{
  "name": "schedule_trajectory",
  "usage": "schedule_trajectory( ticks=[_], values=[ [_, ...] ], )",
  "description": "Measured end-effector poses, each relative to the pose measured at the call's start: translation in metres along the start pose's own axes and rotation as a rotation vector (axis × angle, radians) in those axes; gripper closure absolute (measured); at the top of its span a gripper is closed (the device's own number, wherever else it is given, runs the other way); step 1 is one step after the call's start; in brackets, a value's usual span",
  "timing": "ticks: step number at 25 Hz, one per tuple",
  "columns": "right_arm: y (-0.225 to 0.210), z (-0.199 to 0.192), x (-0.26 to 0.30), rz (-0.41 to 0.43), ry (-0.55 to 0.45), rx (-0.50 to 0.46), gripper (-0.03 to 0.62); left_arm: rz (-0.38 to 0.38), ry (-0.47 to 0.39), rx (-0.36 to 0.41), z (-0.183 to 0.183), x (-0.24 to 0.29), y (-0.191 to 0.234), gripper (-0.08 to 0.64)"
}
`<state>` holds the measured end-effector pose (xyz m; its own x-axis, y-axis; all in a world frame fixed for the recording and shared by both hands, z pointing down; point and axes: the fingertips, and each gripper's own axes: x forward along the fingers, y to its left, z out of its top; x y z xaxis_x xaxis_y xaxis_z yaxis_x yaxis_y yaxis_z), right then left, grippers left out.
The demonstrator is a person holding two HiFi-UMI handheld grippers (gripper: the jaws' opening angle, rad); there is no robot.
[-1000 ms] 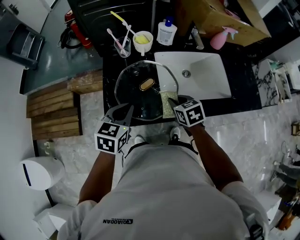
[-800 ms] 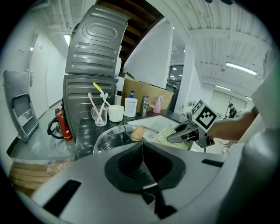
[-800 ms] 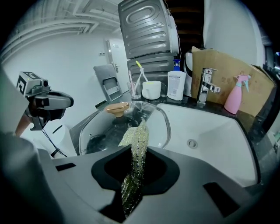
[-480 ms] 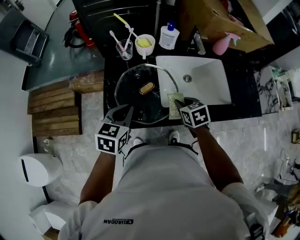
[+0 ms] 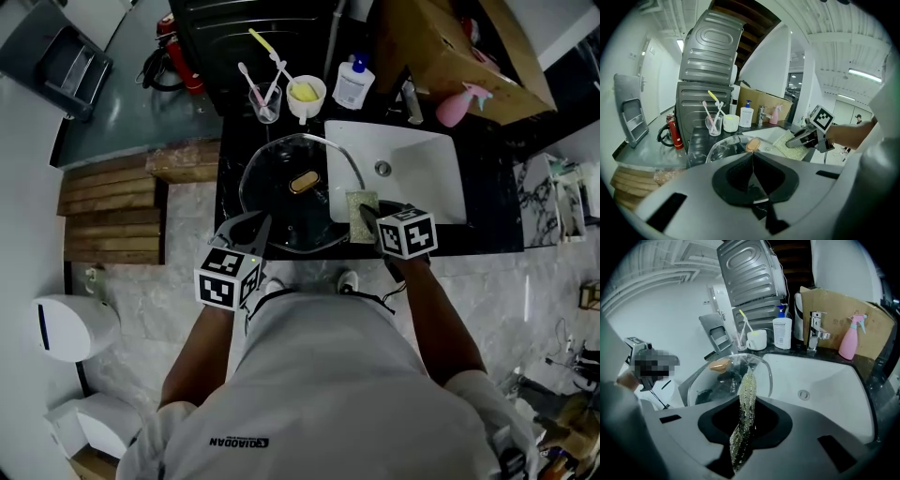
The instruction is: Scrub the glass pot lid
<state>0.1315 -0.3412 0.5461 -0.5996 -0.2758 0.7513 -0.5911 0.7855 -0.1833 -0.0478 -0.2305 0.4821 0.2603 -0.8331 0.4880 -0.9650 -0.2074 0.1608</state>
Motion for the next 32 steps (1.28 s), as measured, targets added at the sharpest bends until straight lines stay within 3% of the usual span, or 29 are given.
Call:
schedule_trajectory(
  ticks=[5,8,16,21,32],
  values=[
    [0.019,0.035,-0.015,0.011,-0.094,-0.035,0.511,0.016,-0.001,-0.022,-0.005,-0.006,0.011,0.543],
    [0.031,0.065,-0.017,-0.018,-0.168,-0.128,0.511,0.016,-0.004,-0.022,-0.007,-0.009,0.015,0.543],
    [0.069,0.122,0.005,-0.206,-0.176,-0.615,0.511,0.012,-0.016,-0.012,-0.007,-0.022,0.021,0.543],
    [0.083,0.122,0.04,-0.307,-0.11,-0.902,0.511,0.023,-0.021,-0.016,-0.01,-0.03,0.027,0.543],
    [0.102,0.098,0.065,-0.226,-0.038,-0.886,0.511,0.029,-0.021,-0.046,-0.019,-0.039,0.039,0.543]
  ],
)
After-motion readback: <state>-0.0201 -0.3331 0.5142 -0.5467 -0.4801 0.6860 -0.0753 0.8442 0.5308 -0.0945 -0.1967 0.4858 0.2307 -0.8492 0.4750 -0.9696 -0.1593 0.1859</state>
